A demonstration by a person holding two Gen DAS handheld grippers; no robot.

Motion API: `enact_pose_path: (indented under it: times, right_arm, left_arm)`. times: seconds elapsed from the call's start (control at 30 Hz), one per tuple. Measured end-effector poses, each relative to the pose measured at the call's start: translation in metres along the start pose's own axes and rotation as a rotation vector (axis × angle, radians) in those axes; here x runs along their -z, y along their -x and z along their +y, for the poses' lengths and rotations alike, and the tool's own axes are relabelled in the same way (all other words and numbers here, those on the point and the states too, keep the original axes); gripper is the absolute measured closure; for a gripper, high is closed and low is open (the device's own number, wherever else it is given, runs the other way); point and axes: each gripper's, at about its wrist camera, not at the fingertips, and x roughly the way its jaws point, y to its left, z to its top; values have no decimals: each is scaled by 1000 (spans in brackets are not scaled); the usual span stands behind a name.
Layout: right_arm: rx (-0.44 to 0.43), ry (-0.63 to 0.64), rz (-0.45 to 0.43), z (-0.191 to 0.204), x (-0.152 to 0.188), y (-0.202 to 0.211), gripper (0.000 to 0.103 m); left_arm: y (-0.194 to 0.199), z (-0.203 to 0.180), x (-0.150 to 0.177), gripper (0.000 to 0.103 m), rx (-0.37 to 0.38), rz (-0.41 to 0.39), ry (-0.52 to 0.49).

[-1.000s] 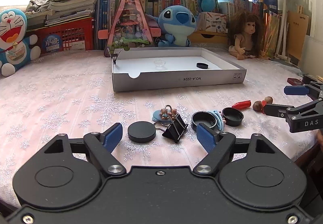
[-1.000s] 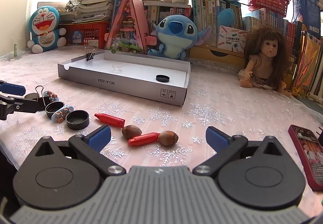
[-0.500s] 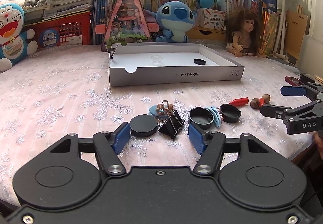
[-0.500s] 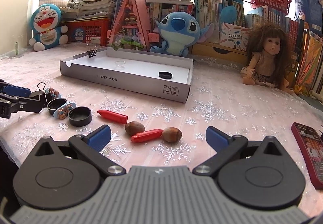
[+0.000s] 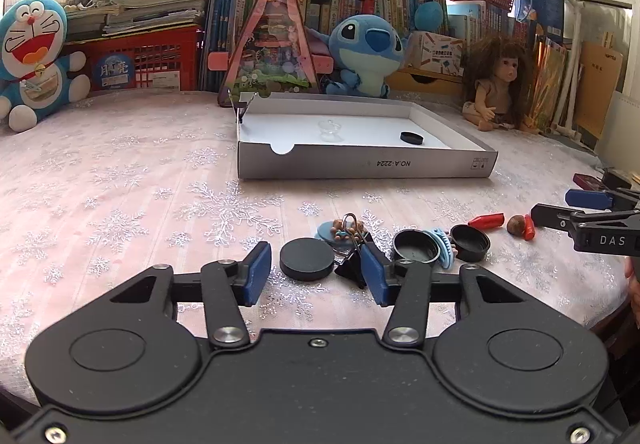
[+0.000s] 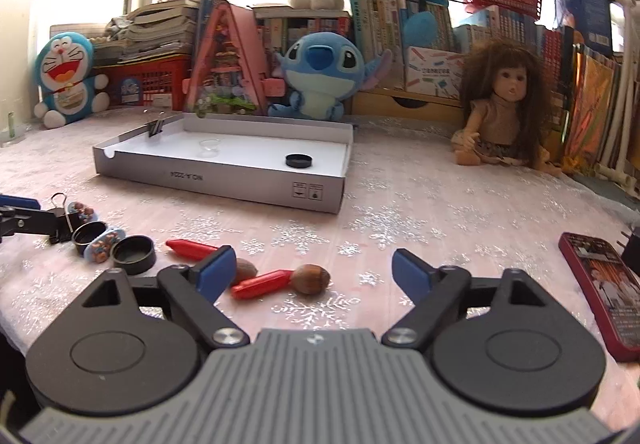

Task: Organize rigid objects
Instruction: 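Grasp the flat black disc with the left tool while the right tool grasps a brown nut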

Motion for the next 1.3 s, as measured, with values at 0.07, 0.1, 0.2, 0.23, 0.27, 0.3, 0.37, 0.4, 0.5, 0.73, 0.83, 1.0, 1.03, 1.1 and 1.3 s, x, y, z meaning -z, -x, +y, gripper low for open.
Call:
enact_pose_path:
  times: [0.07, 0.1, 0.2, 0.23, 0.27, 0.3, 0.37, 0.4, 0.5, 0.73, 0.83, 1.0, 1.03, 1.1, 1.3]
  right_arm:
    - [5, -9, 11, -1, 0, -2, 21]
    - [8, -11, 14, -2, 0, -3, 23]
    - [22, -10, 25, -1, 1, -4, 28]
    - [27, -10, 29, -1, 1, -5, 29]
    - [31, -10, 32, -1, 1, -6, 30]
    - [35, -12, 34, -1, 2, -7, 32]
    - [42, -16, 40, -1, 2, -9, 36]
    - [43, -19, 45, -1, 2, -10, 39]
    - [40, -19, 58, 0, 3, -12, 44]
    - [34, -11, 65, 3, 3, -13, 45]
    - [31, -10, 66, 4, 3, -14, 45]
    - [32, 1, 65, 6, 3, -14, 45]
    - [33, 3, 65, 6, 4, -14, 45]
    - [34, 7, 64, 7, 4, -15, 45]
    - [34, 13, 63, 9, 4, -15, 49]
  left_arm:
    - [1, 1, 0, 60, -3, -6, 7]
    - [2, 2, -1, 60, -3, -12, 11]
    - [7, 3, -2, 63, -16, -41, 16]
    - [8, 4, -3, 63, -18, -49, 15]
    - [10, 5, -4, 63, -21, -55, 12]
    - [12, 6, -4, 63, -26, -58, 9]
    - [14, 8, -3, 63, -40, -57, 4]
    - [14, 10, -3, 63, -43, -52, 4]
    - [12, 12, 0, 63, -50, -37, 7]
    - [5, 6, 3, 63, -38, -27, -10]
    - [0, 4, 4, 63, -41, -20, -14]
    - [-7, 2, 5, 63, -41, -9, -8]
    - [-8, 1, 5, 63, -43, -10, -11]
    - [-10, 1, 5, 63, -44, -11, -13]
    - [-15, 0, 5, 63, -48, -18, -4]
